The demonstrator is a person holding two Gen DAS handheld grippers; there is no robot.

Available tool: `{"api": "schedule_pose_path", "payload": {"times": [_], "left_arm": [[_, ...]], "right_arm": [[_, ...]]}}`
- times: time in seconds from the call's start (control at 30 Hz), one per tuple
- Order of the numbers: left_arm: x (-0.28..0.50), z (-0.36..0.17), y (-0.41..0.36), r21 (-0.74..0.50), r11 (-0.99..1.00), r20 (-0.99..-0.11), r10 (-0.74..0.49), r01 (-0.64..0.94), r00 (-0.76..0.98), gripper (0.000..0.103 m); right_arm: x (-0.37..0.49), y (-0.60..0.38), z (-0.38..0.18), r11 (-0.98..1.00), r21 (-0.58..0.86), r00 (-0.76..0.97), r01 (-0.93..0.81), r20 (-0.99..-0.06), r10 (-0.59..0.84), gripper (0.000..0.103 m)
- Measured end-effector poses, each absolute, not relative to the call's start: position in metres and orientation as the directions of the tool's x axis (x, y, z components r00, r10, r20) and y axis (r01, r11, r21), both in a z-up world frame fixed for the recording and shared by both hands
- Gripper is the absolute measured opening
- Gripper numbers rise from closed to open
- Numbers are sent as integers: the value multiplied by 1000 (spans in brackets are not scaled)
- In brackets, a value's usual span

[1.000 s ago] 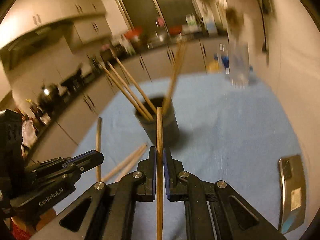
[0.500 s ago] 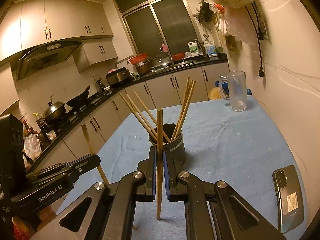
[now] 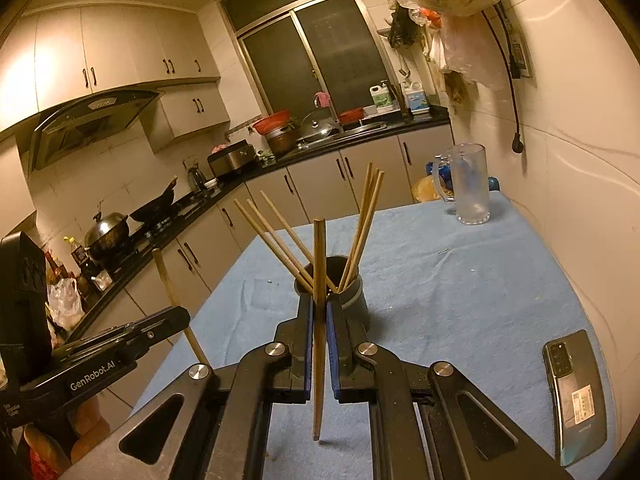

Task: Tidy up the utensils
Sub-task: 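Lift both chopsticks upright and carry them over the grey holder, then lower both held chopsticks into the grey holder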

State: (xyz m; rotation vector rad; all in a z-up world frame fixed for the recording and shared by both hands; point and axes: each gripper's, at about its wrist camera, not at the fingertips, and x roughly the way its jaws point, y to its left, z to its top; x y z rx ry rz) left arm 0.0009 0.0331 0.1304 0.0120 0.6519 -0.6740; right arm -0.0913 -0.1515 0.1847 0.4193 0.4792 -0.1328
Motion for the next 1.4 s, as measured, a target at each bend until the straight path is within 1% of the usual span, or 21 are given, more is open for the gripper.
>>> {"api": "schedule_pose_path", "payload": {"times": [0.7,1.1,1.4], "left_arm": [[14,165,24,-204,786,-522,-591,583,614,7],[45,213,16,-239,793,-437,-603,560,668,7],[75,233,3,-266,799,-387,-601,539,700,7]], "right_arm": [[-93,-171,214,895,380,906,234,-420,-58,7],[-83,-196,253,871,418,932,257,-346,-109,7],[-56,-211,274,849,446,939,285,-306,-154,7]]}}
